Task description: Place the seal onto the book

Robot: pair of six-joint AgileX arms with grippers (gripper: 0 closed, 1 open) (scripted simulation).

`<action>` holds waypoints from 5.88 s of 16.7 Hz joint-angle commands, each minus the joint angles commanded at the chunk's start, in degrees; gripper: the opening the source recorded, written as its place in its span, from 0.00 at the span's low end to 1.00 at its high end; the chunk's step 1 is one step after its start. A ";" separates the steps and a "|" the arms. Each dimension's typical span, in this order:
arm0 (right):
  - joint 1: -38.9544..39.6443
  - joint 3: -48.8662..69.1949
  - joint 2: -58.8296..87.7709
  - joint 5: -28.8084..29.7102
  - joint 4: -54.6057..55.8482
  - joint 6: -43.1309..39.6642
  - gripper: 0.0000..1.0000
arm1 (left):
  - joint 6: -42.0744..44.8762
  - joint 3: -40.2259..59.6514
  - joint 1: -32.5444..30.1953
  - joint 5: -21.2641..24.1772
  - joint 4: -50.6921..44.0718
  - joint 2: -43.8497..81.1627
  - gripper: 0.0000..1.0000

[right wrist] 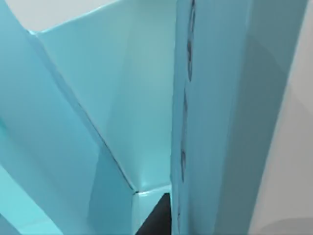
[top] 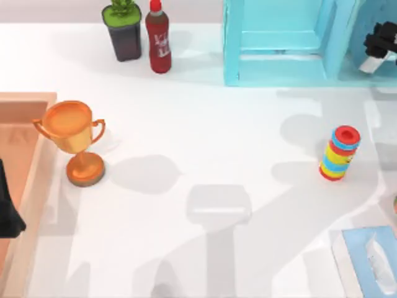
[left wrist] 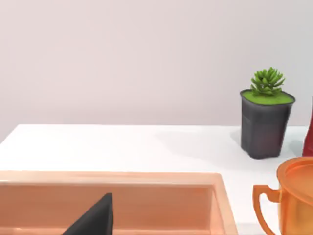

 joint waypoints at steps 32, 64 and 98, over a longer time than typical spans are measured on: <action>-0.25 -17.06 -39.61 0.30 -22.03 -0.90 0.00 | 0.00 0.00 0.00 0.00 0.00 0.00 1.00; 50.42 -22.30 -34.87 44.30 -27.09 -63.95 0.00 | 0.00 0.00 0.00 0.00 0.00 0.00 1.00; 73.41 -24.42 -20.10 66.93 -15.68 -82.17 0.00 | 0.00 0.00 0.00 0.00 0.00 0.00 1.00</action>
